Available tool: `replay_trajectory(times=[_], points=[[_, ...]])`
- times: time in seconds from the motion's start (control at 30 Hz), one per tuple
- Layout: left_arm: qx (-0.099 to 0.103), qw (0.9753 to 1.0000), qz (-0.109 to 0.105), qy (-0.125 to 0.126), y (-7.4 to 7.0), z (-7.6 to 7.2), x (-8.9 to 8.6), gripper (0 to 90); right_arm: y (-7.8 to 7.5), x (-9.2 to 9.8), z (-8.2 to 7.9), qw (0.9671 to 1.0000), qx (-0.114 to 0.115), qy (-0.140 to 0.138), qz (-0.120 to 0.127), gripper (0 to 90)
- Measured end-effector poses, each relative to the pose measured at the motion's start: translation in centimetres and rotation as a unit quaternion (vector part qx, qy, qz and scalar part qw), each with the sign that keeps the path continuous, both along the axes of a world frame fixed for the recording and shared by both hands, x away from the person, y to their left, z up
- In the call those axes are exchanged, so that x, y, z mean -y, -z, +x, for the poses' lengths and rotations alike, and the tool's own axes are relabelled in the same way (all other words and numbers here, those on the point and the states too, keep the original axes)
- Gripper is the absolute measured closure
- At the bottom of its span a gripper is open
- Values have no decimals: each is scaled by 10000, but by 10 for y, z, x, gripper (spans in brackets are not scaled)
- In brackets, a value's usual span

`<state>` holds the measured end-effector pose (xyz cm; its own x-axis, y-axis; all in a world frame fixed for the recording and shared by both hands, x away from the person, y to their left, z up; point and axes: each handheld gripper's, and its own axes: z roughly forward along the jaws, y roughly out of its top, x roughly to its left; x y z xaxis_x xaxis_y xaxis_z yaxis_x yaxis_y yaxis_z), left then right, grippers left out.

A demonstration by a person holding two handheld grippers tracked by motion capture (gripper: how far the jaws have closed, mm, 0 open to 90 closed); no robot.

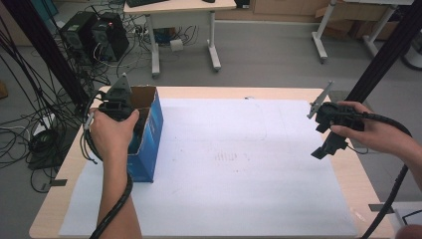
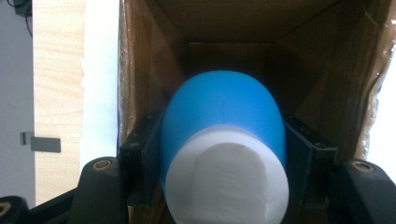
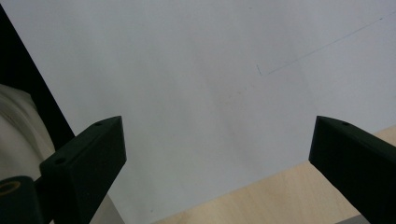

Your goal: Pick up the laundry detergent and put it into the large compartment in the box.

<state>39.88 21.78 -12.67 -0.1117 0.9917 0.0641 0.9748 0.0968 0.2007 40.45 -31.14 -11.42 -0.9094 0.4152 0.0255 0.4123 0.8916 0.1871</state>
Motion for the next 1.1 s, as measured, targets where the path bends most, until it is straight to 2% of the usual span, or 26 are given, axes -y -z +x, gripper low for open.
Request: replay_trajectory(times=[0.4,0.5,0.73,0.8,1.1], points=[[-82,10000,-21,-30,0,5,-1,376,1,-2,3,10000,-16,-23,-14,39],[-113,9999,-81,-55,1,7,-3,373,1,-3,3,10000,-16,-28,-20,40],[-153,9998,-95,-5,5,9,-3,361,1,-3,3,10000,-9,-5,-13,40],[-116,9999,-115,-26,4,7,-3,348,1,-2,2,10000,-3,5,-9,39],[52,10000,6,-14,-13,-3,2,323,0,-4,2,10000,2,-30,-24,39]])
